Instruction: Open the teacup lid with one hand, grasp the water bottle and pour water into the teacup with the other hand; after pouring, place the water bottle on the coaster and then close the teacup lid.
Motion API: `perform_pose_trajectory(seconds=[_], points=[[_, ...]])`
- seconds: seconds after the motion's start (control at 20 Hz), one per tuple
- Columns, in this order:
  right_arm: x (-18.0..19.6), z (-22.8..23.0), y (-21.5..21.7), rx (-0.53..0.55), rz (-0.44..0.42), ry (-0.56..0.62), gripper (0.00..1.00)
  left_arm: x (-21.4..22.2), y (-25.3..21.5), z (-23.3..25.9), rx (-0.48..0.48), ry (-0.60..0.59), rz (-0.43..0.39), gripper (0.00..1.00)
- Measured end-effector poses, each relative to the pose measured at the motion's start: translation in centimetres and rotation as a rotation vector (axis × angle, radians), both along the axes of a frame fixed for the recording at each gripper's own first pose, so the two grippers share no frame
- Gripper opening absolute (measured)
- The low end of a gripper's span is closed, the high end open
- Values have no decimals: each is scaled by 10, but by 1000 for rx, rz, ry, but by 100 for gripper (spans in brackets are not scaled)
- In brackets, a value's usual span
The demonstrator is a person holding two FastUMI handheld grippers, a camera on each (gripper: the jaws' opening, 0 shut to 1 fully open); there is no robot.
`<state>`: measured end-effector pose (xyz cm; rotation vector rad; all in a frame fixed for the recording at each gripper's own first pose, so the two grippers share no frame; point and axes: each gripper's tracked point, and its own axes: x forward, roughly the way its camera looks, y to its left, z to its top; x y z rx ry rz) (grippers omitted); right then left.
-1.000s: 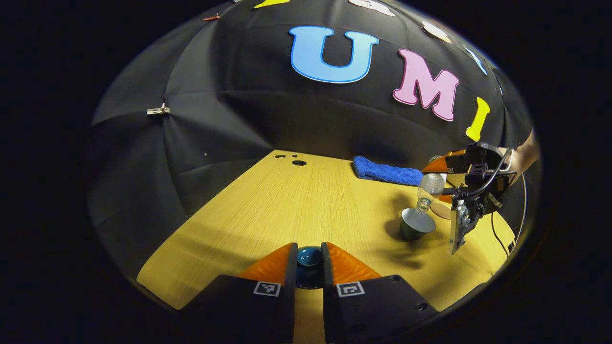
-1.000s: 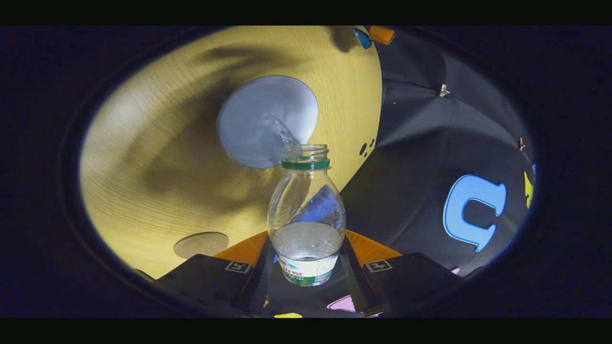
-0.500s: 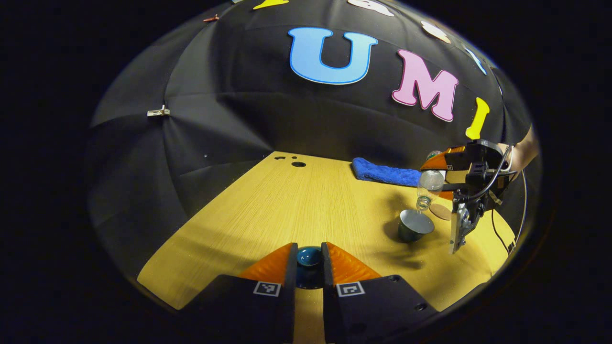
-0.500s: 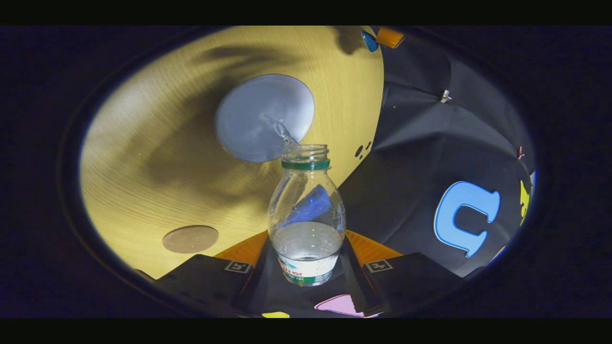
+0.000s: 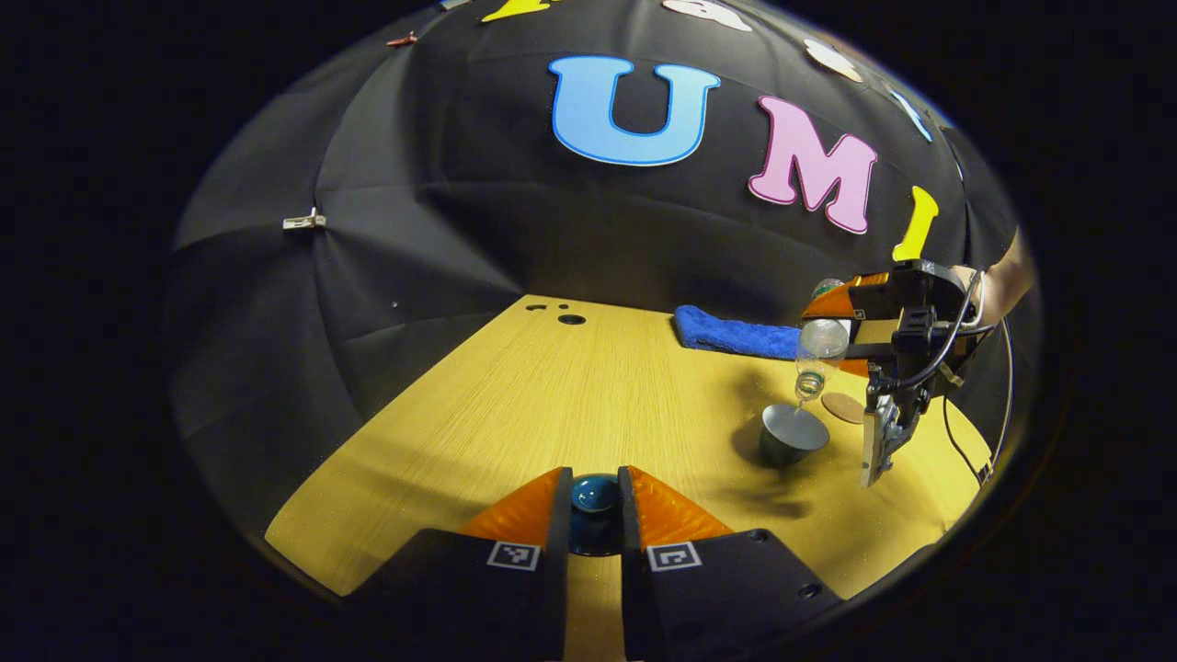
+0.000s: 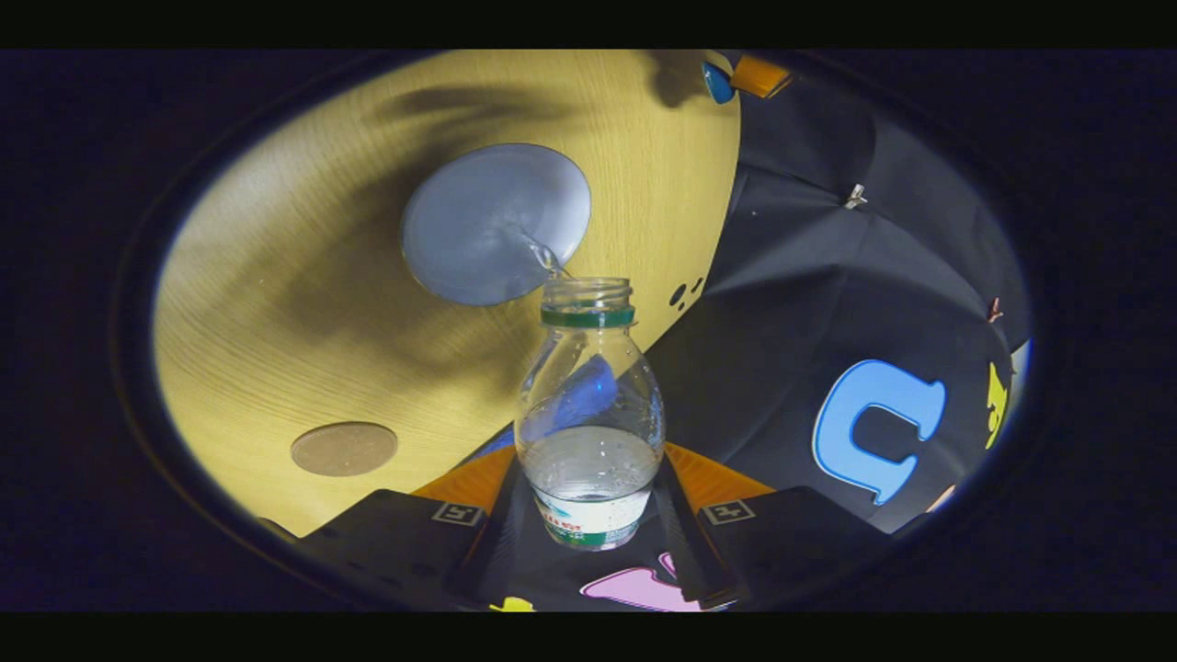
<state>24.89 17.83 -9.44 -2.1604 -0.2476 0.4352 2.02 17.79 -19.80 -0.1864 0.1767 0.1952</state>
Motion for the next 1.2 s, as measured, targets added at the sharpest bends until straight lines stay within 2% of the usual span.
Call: perform_pose_trajectory(seconds=[0.1, 0.15, 0.5, 0.75, 0.85, 0.95, 1.1, 1.2], points=[[-1, 2, 2, -1, 10, -6, 70, -2, -1, -1, 1, 2, 3, 24], [-1, 3, 4, -4, 16, -9, 70, -3, -2, 0, 0, 2, 4, 28], [-5, 2, 2, 2, 9, -15, 71, -6, -10, 7, 14, -8, -1, 28], [-15, 0, -5, 105, -46, 34, 71, -3, -21, 20, 14, -18, -7, 28], [-14, 3, -13, 182, -89, 57, 71, -1, -26, 29, 21, -20, -15, 28], [-10, 3, -16, 304, -150, 94, 71, 1, -31, 38, 34, -24, -26, 28], [-3, 5, -27, 516, -247, 150, 71, 7, -38, 57, 54, -30, -36, 28], [8, 4, -41, 694, -338, 202, 71, 13, -46, 68, 68, -34, -40, 28]])
